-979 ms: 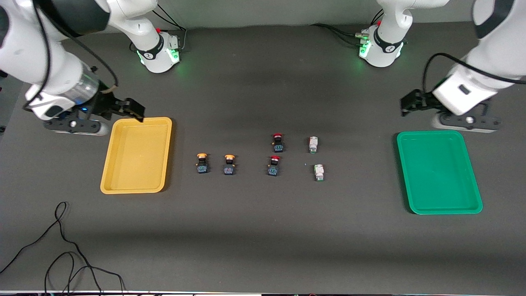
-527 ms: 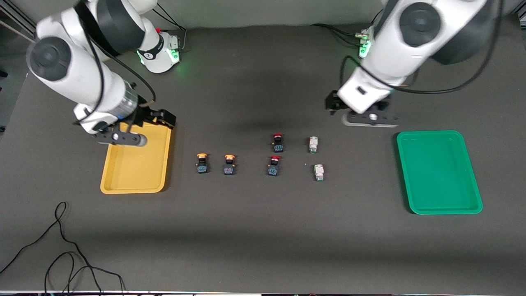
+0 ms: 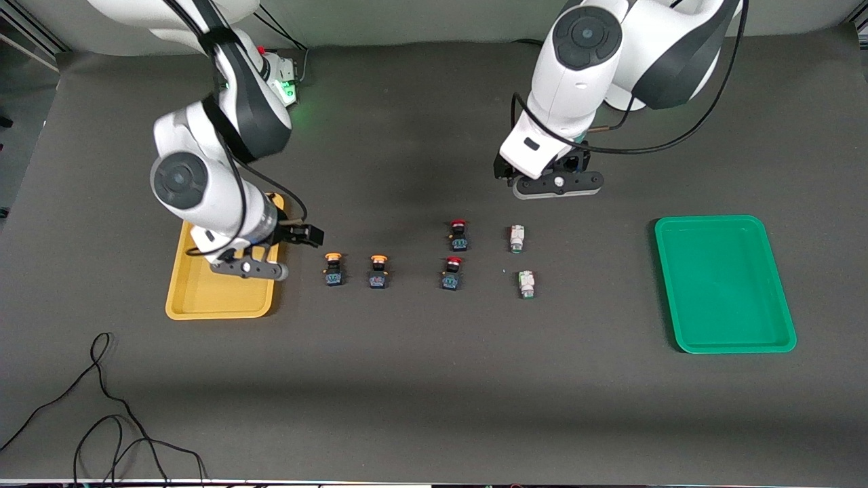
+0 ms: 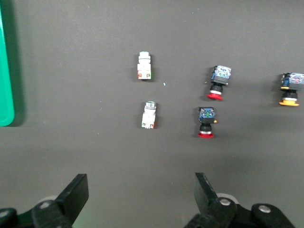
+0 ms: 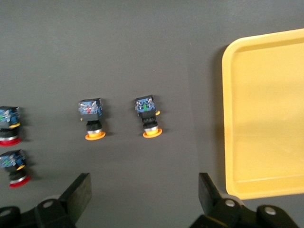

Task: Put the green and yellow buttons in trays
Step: 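Reach the right gripper to the orange button while the left gripper reaches the green button, then grasp the orange button with the right gripper while the left gripper grasps the green one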

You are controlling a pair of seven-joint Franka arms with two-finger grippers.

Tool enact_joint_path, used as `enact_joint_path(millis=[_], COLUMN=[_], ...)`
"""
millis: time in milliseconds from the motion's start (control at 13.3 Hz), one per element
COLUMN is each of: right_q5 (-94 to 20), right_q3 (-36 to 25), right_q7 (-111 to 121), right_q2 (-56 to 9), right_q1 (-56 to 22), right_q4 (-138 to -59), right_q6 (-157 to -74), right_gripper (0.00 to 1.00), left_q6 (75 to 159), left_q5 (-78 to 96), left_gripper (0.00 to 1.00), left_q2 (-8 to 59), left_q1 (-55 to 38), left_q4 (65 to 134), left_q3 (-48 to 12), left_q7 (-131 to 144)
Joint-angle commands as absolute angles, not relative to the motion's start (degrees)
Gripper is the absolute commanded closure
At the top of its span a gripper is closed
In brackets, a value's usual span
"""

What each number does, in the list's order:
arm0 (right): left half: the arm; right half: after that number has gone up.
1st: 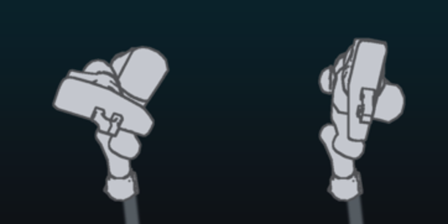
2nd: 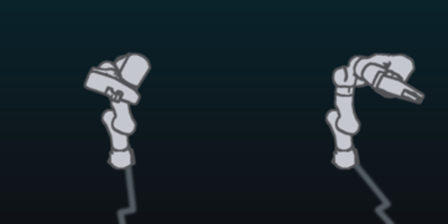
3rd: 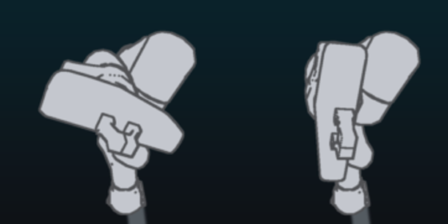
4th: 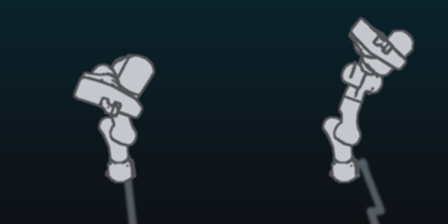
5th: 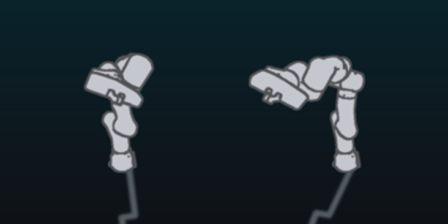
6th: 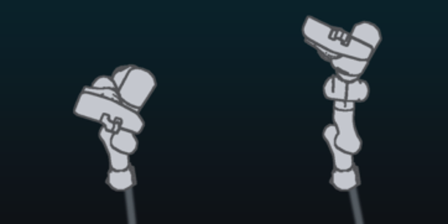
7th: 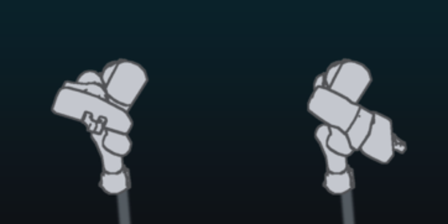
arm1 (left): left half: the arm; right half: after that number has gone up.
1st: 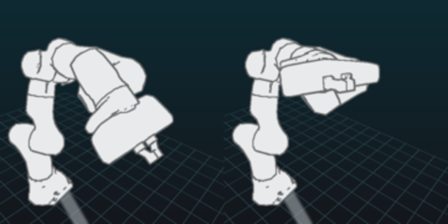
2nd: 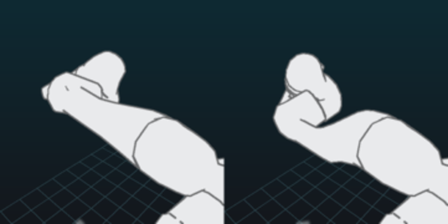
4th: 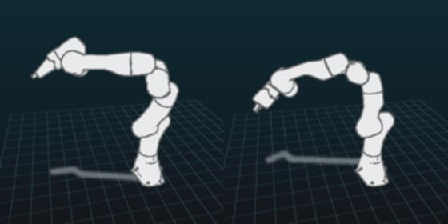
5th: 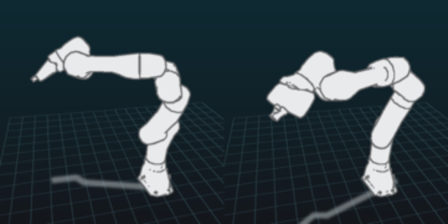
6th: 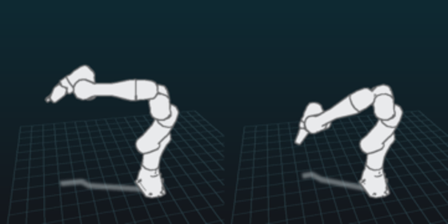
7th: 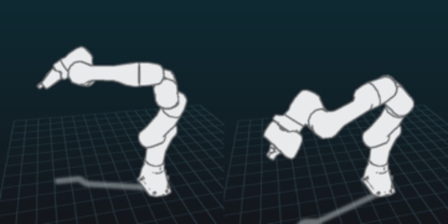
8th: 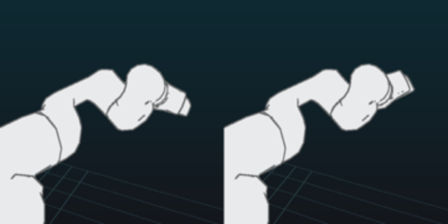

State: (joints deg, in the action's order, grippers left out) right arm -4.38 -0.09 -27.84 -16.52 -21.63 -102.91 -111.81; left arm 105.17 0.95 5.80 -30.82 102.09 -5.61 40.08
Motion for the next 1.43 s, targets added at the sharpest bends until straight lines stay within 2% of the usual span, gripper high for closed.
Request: enact_joint_path(millis=[0,377,603,828,979,1054,1130,1205,1356], right_q5=[-5.0,-4.9,-4.9,-4.9,-4.9,-4.9,-5.0,-5.0,-5.0], right_q3=[-0.5,-0.5,-0.5,-0.5,-0.5,-0.5,-0.5,-0.5,-0.5], right_q7=[-29.2,-28.0,-27.1,-27.1,-27.1,-27.1,-27.2,-27.7,-27.7], right_q2=[-20.2,-27.9,-32.1,-35.1,-35.7,-35.7,-35.7,-35.4,-34.1], right_q1=[-23.3,-23.3,-23.4,-23.9,-23.9,-23.9,-23.9,-23.9,-23.8], right_q4=[-104.5,-106.5,-106.5,-106.5,-106.5,-106.6,-106.6,-106.7,-106.8], right_q6=[-117.6,-125.9,-130.1,-134.3,-135.4,-135.4,-135.4,-135.4,-134.3], right_gripper=[0.0,0.0,0.0,0.0,0.02,0.22,0.77,1.0,1.0], left_q6=[113.1,125.1,130.4,143.1,146.4,147.6,148.7,149.1,149.3], left_q5=[0.3,0.3,0.4,0.4,0.4,0.4,0.4,0.4,0.4], left_gripper=[0.01,0.01,0.01,0.01,0.01,0.01,0.01,0.01,0.01], left_q2=[6.2,14.6,18.9,21.3,23.7,24.4,25.5,26.2,26.9], left_q1=[-32.9,-33.0,-32.6,-33.0,-32.9,-33.0,-33.0,-33.0,-33.1], left_q4=[110.1,115.6,116.5,122.3,122.5,122.6,122.6,122.6,122.6], left_q3=[-4.9,-4.9,-4.8,-4.8,-4.8,-4.8,-4.8,-4.8,-4.8], left_q7=[41.7,41.7,41.7,41.7,41.7,41.5,41.2,41.1,41.0])
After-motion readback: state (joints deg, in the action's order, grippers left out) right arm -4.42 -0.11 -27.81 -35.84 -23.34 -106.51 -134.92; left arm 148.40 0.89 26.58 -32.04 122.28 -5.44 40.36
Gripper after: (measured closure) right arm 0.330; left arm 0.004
